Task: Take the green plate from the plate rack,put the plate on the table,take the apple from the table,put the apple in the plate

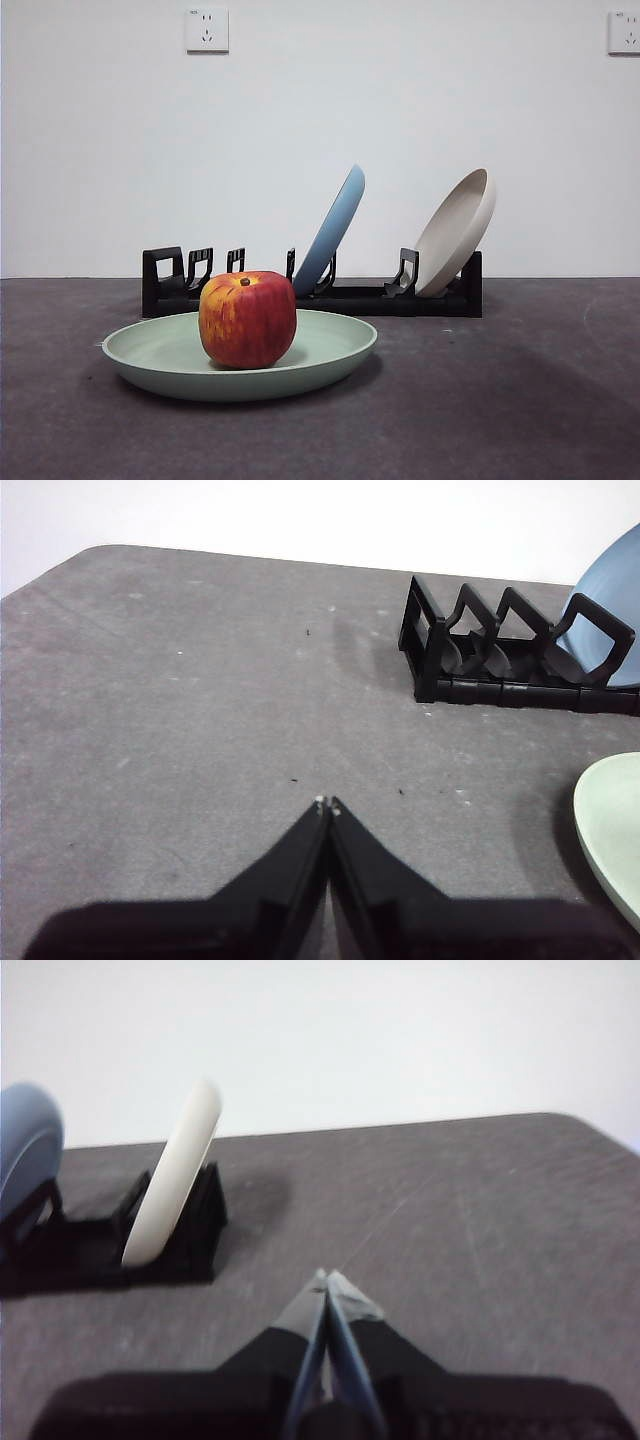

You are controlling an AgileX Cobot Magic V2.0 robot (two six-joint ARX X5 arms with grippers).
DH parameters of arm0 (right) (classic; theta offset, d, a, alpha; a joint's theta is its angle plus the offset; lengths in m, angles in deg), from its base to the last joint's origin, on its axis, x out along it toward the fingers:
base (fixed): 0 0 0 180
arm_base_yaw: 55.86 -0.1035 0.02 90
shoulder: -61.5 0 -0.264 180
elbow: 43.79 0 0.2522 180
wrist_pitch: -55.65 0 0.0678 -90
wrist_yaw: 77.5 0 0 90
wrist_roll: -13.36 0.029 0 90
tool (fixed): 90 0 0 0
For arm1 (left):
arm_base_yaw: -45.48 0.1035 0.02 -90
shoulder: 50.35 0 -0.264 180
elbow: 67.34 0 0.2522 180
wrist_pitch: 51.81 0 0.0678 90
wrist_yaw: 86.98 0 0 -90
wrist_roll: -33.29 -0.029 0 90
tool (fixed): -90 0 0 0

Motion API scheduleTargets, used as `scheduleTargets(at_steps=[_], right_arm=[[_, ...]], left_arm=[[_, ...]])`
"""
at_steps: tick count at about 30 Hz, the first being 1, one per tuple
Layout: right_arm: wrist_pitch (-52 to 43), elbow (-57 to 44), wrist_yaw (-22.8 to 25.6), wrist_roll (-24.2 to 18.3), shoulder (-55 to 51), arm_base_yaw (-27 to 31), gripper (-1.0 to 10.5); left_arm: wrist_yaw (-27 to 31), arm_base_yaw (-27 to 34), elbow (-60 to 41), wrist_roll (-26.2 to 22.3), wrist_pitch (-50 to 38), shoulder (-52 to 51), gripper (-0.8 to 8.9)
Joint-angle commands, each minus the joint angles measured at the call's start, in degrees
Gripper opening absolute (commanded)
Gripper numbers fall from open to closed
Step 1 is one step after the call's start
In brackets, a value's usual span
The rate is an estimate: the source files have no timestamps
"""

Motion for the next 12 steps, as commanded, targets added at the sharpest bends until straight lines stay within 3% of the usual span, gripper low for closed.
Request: scheduleTargets(at_steps=[1,12], right_arm=[[-0.3,-4.6,-1.1,0.5,-4.0,0.1,0.0],[6.1,-9.6,-1.8,4.0,-10.6,-0.1,0.0]], left_arm=[[0.1,0.2,-0.8,-0.6,-0.3,-0.2,-0.03],[0.1,0.2,-0.8,-0.6,-0.3,-0.2,-0.03]])
